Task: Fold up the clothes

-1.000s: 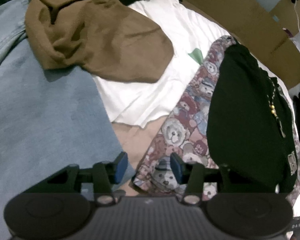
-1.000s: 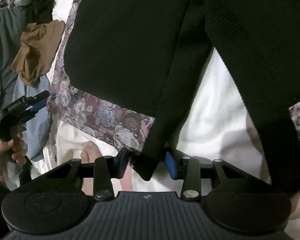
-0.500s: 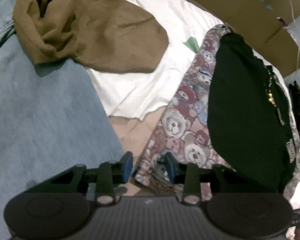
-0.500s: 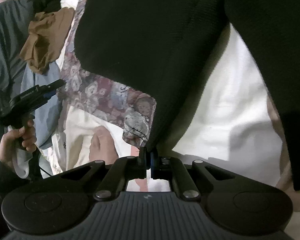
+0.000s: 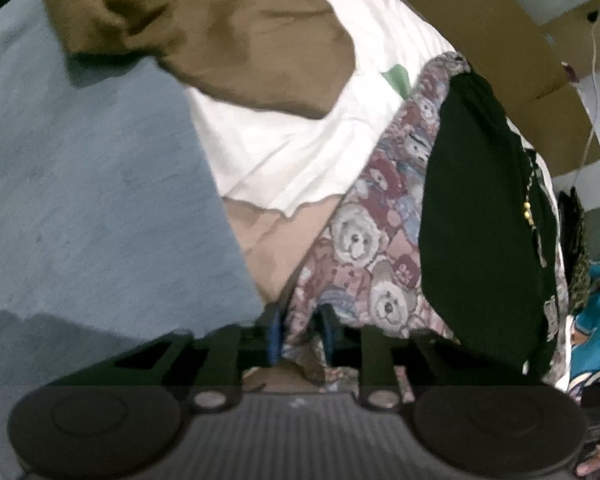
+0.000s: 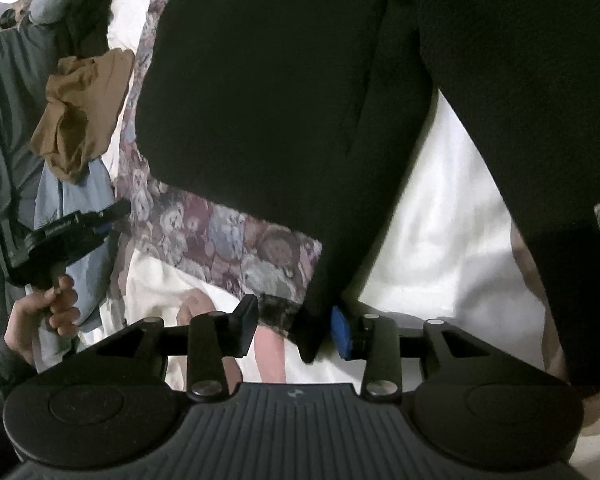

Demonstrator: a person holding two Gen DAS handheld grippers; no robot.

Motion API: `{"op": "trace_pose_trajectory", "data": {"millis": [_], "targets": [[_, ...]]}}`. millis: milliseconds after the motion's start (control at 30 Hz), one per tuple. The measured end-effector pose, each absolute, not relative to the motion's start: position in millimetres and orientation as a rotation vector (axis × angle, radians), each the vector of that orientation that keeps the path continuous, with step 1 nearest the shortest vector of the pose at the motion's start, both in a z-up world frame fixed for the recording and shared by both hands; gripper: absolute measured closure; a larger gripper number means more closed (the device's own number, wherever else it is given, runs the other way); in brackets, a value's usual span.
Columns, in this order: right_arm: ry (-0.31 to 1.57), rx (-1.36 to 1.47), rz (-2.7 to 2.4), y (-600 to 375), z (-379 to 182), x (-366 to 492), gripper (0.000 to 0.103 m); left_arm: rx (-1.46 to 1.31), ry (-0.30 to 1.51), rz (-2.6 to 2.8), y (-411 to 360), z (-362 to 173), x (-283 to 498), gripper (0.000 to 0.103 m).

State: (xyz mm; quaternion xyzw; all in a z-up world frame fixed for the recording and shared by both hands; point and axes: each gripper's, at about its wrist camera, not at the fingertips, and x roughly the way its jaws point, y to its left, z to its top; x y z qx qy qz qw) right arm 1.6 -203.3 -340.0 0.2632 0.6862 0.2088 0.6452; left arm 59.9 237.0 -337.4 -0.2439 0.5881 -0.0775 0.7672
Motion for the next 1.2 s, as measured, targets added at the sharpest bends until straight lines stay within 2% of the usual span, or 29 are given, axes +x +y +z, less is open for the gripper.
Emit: {"op": "trace_pose_trajectory", "data": {"millis": [33,67,133,300,533,600,767,933,1000,1067,1133,1200], "targets": [[1.559,0.594,0.472,-203,-340,3,0.064,-0.541,1.275,-0.162,239,-337,58,0.09],[1.563,0.602,0.466,-204,-342,3,0.082,-0.547,1.271,-0.158,239,-337,57,0.091],[1.577,0.618,0.453,-206,-347,5,0.102,-0.544,1.257,-0.156,239,-334,52,0.093],[1.58,0.626,0.464,-209,-347,3,0.103,-0.58,1.223,-0.154,244,-325,43,0.097],[1.575,0.633,0.476,-204,-345,1,0.103,-0.623,1.214,-0.141,248,-328,41,0.097],[1.582,0.647,0.47,-207,-349,2,0.103,-0.653,1.221,-0.121,248,-334,42,0.093],[1.595,0.684,0.44,-211,-352,4,0.1,-0.708,1.19,-0.135,244,-346,43,0.069],[1.596,0.669,0.443,-208,-353,4,0.1,-0.801,1.129,-0.157,252,-356,36,0.068],[1.595,0.663,0.45,-207,-353,4,0.1,-0.856,1.11,-0.159,258,-361,32,0.072],[1.593,0.665,0.452,-208,-353,4,0.101,-0.901,1.114,-0.151,263,-363,30,0.088],[1.59,0.665,0.455,-209,-353,3,0.101,-0.942,1.108,-0.169,266,-365,27,0.095],[1.58,0.665,0.456,-210,-352,3,0.102,-0.933,1.097,-0.195,265,-361,27,0.096]]}}
